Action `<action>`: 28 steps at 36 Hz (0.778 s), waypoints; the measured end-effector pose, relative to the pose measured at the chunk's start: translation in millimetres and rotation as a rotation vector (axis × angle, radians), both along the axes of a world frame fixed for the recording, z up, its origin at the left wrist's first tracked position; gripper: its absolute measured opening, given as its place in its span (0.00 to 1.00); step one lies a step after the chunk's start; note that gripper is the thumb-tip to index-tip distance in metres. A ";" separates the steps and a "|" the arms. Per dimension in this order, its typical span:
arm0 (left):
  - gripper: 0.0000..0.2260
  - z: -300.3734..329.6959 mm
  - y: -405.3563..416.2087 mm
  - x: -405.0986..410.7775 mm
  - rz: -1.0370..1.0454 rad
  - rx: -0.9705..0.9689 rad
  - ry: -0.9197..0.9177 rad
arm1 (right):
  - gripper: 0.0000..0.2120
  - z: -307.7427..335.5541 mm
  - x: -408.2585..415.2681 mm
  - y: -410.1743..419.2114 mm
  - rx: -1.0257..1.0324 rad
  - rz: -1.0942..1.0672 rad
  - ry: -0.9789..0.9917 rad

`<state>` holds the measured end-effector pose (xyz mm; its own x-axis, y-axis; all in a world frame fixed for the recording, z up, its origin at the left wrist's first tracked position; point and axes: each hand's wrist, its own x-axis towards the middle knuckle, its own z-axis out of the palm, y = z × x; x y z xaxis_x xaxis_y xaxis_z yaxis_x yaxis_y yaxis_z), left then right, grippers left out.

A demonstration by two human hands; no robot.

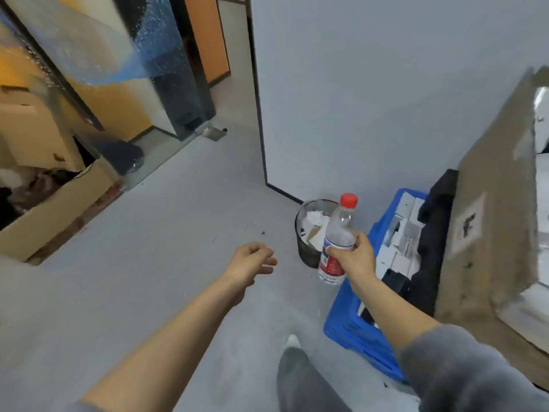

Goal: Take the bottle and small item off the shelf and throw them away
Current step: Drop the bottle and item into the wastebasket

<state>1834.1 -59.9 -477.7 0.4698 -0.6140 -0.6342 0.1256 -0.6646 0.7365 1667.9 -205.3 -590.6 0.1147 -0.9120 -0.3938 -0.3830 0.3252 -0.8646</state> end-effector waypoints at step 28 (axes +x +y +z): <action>0.09 -288.0 -341.1 148.1 -0.187 0.107 0.225 | 0.31 -301.2 138.3 -252.7 0.277 -0.381 0.248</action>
<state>1982.1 -401.0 -765.7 0.1953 -0.6006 -0.7753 0.1460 -0.7639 0.6286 1806.2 -458.0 -891.8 -0.3314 -0.7288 -0.5992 -0.3751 0.6845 -0.6251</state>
